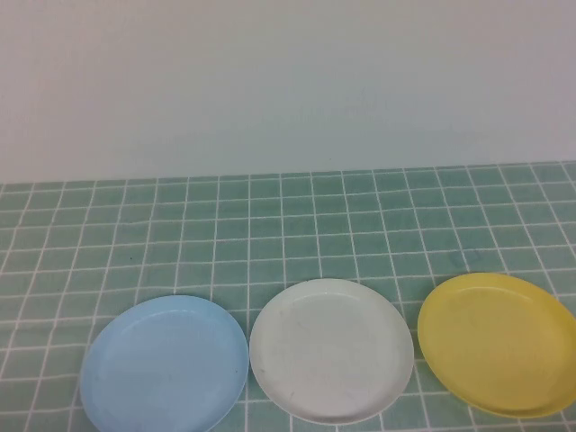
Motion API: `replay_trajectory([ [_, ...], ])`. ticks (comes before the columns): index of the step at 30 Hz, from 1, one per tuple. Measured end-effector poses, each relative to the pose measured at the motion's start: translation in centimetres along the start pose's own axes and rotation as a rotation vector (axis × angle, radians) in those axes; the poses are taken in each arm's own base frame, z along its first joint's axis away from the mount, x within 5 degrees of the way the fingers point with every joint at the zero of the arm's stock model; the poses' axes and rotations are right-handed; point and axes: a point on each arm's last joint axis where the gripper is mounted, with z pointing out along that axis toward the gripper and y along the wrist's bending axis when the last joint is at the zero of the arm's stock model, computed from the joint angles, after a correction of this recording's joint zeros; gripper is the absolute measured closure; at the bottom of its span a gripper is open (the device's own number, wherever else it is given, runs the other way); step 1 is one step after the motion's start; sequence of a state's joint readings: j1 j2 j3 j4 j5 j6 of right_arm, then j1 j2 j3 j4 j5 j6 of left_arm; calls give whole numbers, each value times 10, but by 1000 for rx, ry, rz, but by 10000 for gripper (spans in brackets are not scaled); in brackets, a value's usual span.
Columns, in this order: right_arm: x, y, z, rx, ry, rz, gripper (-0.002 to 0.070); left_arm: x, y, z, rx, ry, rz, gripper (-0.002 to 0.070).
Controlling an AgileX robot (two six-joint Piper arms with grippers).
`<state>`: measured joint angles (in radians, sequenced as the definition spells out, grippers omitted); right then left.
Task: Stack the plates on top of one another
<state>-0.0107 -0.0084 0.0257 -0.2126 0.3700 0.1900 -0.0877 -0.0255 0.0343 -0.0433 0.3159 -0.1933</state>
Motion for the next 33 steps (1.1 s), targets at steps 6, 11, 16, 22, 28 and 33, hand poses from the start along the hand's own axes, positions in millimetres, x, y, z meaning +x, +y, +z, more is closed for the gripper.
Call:
replay_trajectory([
  [6,0,0,0,0,0,0,678,-9,-7,-1,89,-85,-226,676],
  [11,0,0,0,0,0,0,678,-24,-10,-4,202,-219,-688,676],
  [16,0,0,0,0,0,0,678,-28,-8,-5,218,-260,-818,676],
  [22,0,0,0,0,0,0,678,-31,-6,-6,209,-301,-822,675],
  [28,0,0,0,0,0,0,678,-31,-6,-6,204,-302,-785,676],
  [33,0,0,0,0,0,0,678,-31,-6,-6,199,-310,-765,676],
])
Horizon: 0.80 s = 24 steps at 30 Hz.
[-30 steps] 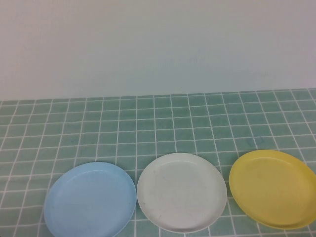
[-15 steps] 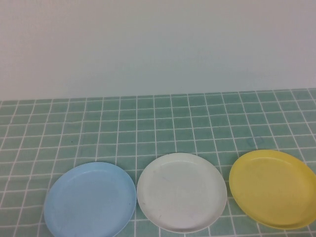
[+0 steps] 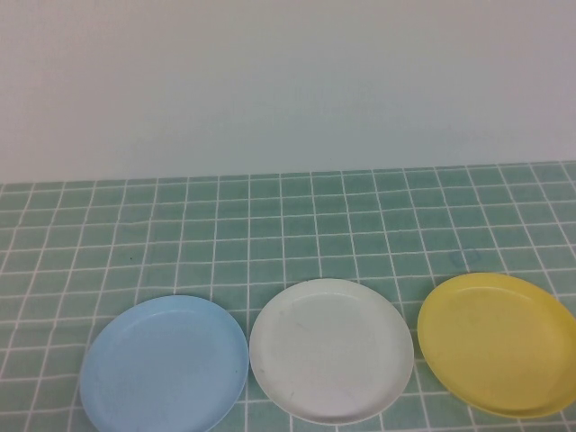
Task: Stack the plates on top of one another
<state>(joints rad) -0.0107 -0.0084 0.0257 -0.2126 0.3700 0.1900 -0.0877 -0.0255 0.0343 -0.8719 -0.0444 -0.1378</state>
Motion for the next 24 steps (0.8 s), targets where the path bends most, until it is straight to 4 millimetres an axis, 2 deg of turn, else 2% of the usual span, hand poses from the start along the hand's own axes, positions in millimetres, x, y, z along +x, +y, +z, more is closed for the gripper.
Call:
replay_trajectory([
  [4,0,0,0,0,0,0,678,-2,-11,-1,28,42,111,676],
  [9,0,0,0,0,0,0,678,-21,-52,-6,126,34,358,676],
  [11,0,0,0,0,0,0,678,-30,-68,-3,132,45,419,676],
  [15,0,0,0,0,0,0,678,-38,-92,22,73,203,502,676],
  [18,0,0,0,0,0,0,678,-44,-107,47,17,315,614,676],
  [20,0,0,0,0,0,0,678,-48,-113,67,-12,354,677,676],
  [24,0,0,0,0,0,0,678,-48,-111,102,-99,456,749,676],
])
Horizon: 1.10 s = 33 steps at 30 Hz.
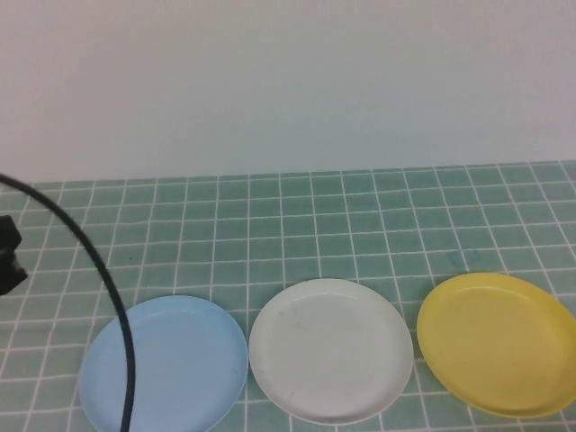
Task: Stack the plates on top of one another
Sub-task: Pick up the blue plate
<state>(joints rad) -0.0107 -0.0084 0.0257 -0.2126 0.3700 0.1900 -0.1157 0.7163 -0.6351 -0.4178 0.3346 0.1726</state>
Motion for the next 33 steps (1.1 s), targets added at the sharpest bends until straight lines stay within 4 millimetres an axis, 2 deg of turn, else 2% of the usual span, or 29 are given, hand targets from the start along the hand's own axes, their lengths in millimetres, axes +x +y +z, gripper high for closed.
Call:
replay_trajectory([
  [5,0,0,0,0,0,0,678,1,13,41,-78,154,13,676],
  [9,0,0,0,0,0,0,678,11,33,68,-143,317,-77,675],
  [14,0,0,0,0,0,0,678,30,41,92,-87,583,-50,675],
  [18,0,0,0,0,0,0,678,38,46,103,-84,642,-32,675],
  [24,0,0,0,1,0,-2,678,44,50,110,-94,686,-17,675],
  [33,0,0,0,1,0,-2,678,66,61,127,-124,819,-47,673],
])
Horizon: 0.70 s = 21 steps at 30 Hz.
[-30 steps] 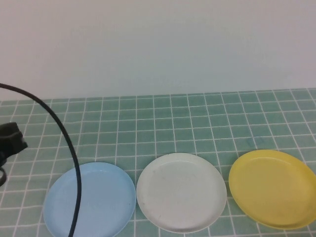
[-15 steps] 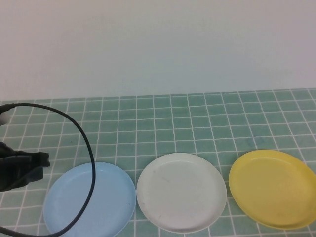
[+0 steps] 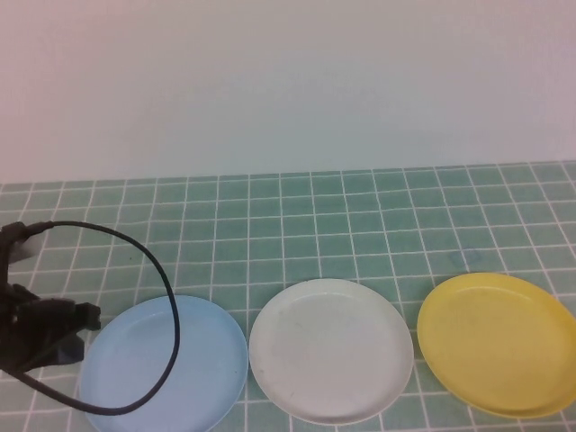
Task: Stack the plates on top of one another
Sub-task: Pick up the blue plate
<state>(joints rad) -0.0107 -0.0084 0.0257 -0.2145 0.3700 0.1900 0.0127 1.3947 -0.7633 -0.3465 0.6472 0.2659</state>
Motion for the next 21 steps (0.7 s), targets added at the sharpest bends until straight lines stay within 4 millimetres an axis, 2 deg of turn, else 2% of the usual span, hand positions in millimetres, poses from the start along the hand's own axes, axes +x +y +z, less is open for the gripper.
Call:
replay_trajectory([
  [4,0,0,0,0,0,0,678,-2,6,10,-44,16,-20,647],
  [9,0,0,0,0,0,0,678,-3,11,28,-52,47,-44,491],
  [11,0,0,0,0,0,0,678,-3,12,34,-54,69,-56,452],
  [17,0,0,0,0,0,0,678,-1,16,58,-36,128,-93,446],
  [21,0,0,0,0,0,0,678,0,15,66,-4,140,-92,484],
])
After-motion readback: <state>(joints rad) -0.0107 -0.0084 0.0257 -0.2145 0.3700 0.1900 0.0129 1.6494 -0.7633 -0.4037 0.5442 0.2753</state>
